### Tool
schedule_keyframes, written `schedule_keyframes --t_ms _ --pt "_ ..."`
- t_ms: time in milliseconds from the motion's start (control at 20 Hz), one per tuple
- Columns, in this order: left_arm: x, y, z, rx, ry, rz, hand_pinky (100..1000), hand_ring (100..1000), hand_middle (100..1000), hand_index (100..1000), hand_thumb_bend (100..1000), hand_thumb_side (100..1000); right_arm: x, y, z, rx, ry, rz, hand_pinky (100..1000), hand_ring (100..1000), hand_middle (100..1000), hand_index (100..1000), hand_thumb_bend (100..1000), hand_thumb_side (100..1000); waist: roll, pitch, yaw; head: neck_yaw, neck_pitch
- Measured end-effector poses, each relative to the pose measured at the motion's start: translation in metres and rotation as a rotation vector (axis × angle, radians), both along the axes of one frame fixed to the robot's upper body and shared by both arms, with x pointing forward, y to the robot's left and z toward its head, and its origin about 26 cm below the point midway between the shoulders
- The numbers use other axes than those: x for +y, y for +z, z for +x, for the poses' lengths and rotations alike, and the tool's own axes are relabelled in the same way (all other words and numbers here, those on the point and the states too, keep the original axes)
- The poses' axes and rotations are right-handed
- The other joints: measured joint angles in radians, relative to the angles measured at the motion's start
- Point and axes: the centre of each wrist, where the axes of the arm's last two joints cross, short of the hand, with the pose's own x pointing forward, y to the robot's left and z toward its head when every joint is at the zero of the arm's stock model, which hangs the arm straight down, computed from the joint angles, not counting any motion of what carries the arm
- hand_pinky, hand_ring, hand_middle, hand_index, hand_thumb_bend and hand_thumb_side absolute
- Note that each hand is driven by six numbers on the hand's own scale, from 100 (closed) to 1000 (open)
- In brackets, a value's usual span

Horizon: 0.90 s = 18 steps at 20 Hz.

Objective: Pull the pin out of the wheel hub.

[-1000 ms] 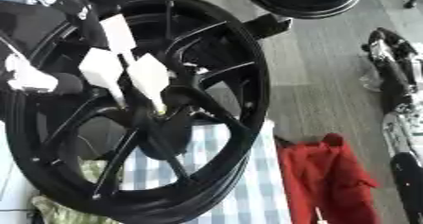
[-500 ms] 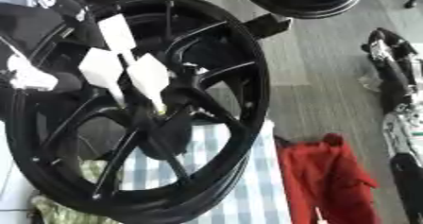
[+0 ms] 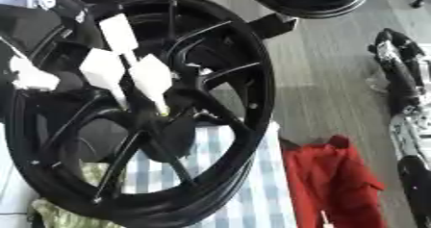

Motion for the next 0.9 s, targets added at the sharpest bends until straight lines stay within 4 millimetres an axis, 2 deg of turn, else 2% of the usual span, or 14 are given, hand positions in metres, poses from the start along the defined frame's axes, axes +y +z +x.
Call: schedule_keyframes --t_ms 900 --pt "0.0036 -0.0041 0.0062 0.018 0.032 0.000 790 728 688 813 344 532 0.0000 -0.0001 0.0001 0.002 -0.006 0.002 944 795 857 814 166 451 -0.001 0.002 -0.001 0.000 0.000"
